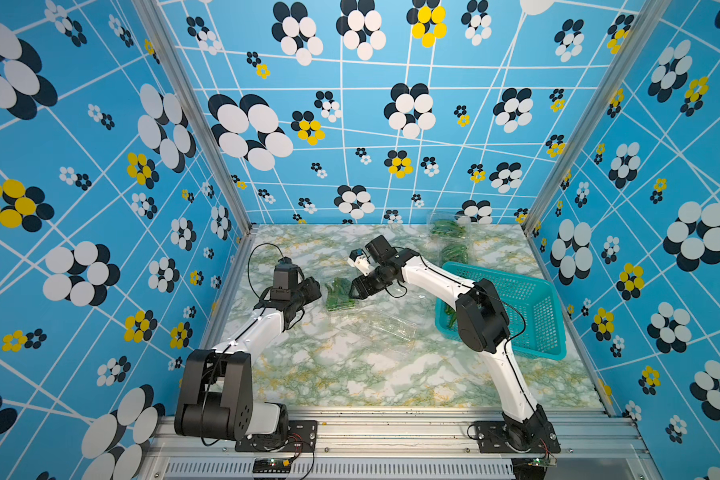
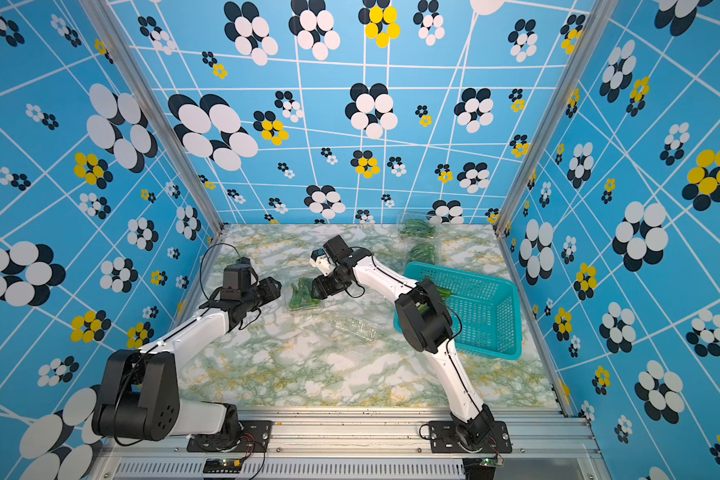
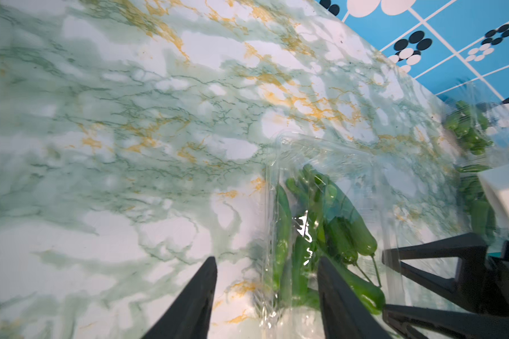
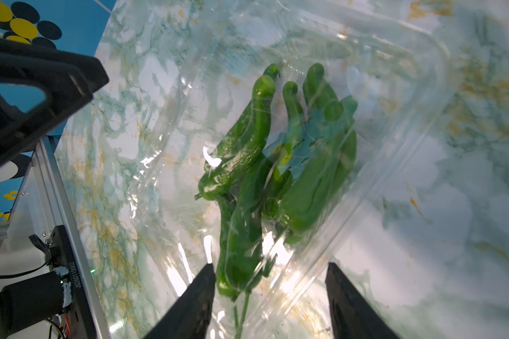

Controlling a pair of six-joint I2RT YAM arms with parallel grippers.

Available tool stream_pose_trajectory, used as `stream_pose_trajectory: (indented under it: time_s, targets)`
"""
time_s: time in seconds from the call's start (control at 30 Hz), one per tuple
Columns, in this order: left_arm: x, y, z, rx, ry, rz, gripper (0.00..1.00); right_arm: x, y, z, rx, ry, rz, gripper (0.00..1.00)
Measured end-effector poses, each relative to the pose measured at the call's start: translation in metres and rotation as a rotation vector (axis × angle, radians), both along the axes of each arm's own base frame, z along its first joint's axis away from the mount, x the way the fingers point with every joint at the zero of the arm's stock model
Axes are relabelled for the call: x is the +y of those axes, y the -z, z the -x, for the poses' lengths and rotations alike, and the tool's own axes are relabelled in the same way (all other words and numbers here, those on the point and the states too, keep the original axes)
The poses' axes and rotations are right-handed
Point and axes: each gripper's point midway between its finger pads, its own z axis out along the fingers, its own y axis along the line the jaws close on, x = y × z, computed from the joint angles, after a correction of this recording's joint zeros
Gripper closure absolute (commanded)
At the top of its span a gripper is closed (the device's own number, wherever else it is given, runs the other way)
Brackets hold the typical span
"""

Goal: Take small green peppers out of containers
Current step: Move the packing box to the center of the board, then adjust the packing box at the center of the board.

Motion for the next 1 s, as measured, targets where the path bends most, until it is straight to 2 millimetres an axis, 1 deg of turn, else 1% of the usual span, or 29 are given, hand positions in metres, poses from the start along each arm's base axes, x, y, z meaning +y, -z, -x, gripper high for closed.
stream_pose_trajectory:
  time_s: [0.13,0.33,0.47,0.53,0.6,0.8,0.9,1.0]
  targets:
    - [0.010,0.011,0.007,0.050,-0.040,-0.044,0.45,0.000,-0.002,0.000,-0.003,-0.009,0.001,0.38]
    - [0.018,0.030,0.008,0.106,-0.063,-0.054,0.45,0.001,-0.007,0.000,-0.013,-0.020,-0.001,0.38]
    - [0.018,0.044,0.004,0.138,-0.062,-0.028,0.45,0.001,-0.007,0.000,-0.014,-0.020,-0.001,0.38]
    - [0.016,0.048,0.000,0.142,-0.056,-0.014,0.45,0.001,-0.007,-0.001,-0.014,-0.019,-0.002,0.38]
    - [0.013,0.047,-0.004,0.127,-0.045,0.012,0.44,0.001,-0.007,-0.001,-0.014,-0.017,-0.003,0.39]
    - [0.007,0.032,-0.026,0.024,-0.036,0.103,0.44,0.002,-0.008,-0.002,-0.017,-0.017,-0.008,0.39]
    - [0.006,0.028,-0.030,0.002,-0.031,0.122,0.44,0.002,-0.008,-0.002,-0.015,-0.015,-0.009,0.39]
    - [0.004,0.030,-0.031,0.003,-0.024,0.132,0.44,0.003,-0.008,-0.002,-0.017,-0.015,-0.011,0.39]
